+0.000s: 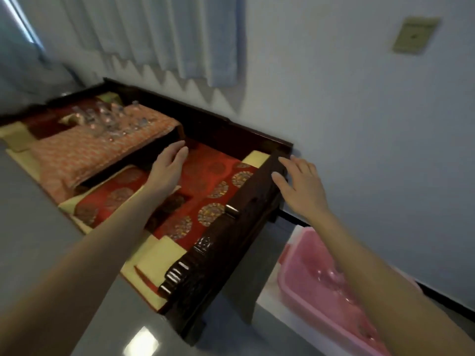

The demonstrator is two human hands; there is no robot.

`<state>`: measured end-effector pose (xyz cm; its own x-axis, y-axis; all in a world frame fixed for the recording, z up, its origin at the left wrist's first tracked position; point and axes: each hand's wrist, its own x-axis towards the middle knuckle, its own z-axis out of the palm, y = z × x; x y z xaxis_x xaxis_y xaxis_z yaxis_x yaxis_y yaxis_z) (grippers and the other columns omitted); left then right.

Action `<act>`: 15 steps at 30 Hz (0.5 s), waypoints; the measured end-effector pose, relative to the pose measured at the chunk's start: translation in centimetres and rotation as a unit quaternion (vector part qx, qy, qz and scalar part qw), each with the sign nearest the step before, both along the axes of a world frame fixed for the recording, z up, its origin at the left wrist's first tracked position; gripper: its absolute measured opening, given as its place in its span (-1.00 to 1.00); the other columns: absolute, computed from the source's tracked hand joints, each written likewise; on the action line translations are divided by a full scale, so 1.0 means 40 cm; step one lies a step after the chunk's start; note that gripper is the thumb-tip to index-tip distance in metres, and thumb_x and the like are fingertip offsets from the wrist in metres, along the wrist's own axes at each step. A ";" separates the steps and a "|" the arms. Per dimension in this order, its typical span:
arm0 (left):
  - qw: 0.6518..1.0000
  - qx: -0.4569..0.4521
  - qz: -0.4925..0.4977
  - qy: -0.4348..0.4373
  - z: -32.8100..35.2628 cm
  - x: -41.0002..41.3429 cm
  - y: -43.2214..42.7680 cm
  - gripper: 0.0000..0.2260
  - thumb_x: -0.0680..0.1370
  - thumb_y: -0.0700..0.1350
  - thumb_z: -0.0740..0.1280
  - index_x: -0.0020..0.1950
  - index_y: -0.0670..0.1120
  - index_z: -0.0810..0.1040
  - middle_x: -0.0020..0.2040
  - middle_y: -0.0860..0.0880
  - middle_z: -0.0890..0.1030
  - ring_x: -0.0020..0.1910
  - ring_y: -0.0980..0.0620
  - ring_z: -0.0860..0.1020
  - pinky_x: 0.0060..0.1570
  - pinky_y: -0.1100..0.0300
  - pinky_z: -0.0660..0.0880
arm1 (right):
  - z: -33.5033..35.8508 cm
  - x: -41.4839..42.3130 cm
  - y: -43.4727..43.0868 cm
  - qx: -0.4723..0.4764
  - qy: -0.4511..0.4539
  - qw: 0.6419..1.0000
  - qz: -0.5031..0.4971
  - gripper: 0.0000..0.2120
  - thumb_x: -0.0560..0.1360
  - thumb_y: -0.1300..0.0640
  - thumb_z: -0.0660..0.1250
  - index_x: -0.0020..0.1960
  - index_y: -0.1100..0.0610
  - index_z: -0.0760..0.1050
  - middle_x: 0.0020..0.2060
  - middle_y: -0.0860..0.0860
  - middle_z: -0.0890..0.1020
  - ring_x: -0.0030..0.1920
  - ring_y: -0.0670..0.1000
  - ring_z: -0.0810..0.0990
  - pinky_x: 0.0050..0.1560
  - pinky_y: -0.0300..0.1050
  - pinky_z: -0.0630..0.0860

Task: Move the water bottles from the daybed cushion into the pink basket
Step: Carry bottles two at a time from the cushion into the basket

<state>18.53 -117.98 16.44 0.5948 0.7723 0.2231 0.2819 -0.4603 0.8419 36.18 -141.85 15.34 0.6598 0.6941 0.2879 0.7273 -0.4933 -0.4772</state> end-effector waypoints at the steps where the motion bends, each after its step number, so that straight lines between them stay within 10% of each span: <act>1: 1.000 -0.002 0.017 -0.007 0.019 -0.069 0.038 -0.59 0.63 0.12 0.10 0.45 0.02 0.32 0.44 0.04 0.34 0.42 0.05 0.29 0.34 0.14 0.24 | 0.022 -0.037 0.058 0.010 -0.007 1.000 0.015 -0.50 0.59 -0.18 0.07 0.46 0.00 0.28 0.48 0.06 0.28 0.49 0.10 0.12 0.48 0.06 0.09; 15: 0.947 0.110 0.235 0.188 0.054 -1.030 0.402 -0.46 0.54 0.03 0.32 0.46 -0.13 0.29 0.43 -0.15 0.37 0.41 -0.15 0.27 0.37 0.01 0.19 | 0.054 -0.702 0.703 0.015 -0.010 0.981 0.192 -0.45 0.52 -0.16 0.23 0.46 -0.02 0.27 0.47 0.05 0.29 0.48 0.09 0.14 0.43 0.07 0.18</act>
